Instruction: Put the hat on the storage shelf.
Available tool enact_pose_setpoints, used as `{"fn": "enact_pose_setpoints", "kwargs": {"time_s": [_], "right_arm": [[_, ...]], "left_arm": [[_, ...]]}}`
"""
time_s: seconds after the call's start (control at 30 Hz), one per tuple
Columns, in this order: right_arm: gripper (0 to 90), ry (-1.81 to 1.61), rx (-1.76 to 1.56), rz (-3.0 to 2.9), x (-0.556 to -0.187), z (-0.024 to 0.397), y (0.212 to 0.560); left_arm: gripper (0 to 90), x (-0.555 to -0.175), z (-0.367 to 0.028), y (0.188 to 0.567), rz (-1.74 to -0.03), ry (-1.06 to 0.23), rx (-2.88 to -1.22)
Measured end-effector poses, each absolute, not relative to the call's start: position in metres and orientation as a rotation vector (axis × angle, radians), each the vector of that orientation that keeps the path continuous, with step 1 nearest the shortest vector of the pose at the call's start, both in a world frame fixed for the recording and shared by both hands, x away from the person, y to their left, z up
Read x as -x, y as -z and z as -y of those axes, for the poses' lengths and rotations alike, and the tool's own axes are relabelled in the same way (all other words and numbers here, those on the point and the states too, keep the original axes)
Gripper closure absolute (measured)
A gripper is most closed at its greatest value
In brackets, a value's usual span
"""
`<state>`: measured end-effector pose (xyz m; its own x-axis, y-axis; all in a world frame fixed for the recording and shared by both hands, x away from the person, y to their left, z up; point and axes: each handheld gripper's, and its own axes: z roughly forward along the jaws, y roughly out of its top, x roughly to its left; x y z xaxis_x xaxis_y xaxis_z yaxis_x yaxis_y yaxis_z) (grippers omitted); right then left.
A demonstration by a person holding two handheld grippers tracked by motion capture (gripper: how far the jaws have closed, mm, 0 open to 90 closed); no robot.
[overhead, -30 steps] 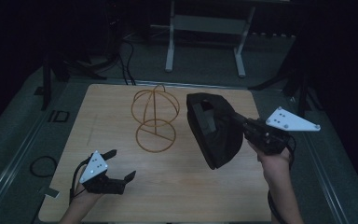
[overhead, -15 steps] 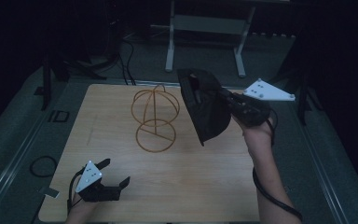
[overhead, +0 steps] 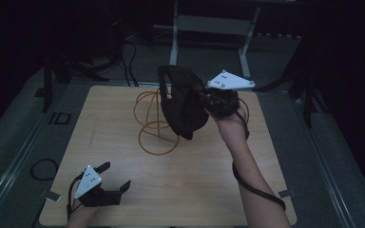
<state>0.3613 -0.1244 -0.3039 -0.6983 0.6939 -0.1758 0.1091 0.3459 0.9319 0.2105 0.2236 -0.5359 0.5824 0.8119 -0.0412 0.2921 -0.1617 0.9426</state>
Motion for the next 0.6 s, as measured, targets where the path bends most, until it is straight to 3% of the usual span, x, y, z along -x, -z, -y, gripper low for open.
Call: {"fn": "enact_pose_setpoints", "kwargs": {"time_s": [0.6], "right_arm": [[88.5,-1.373,-0.682,-2.228,-0.383,0.075,0.328]], "left_arm": [[2.4,-0.212,-0.225,0.54,-0.916,-0.568,-1.734]]}}
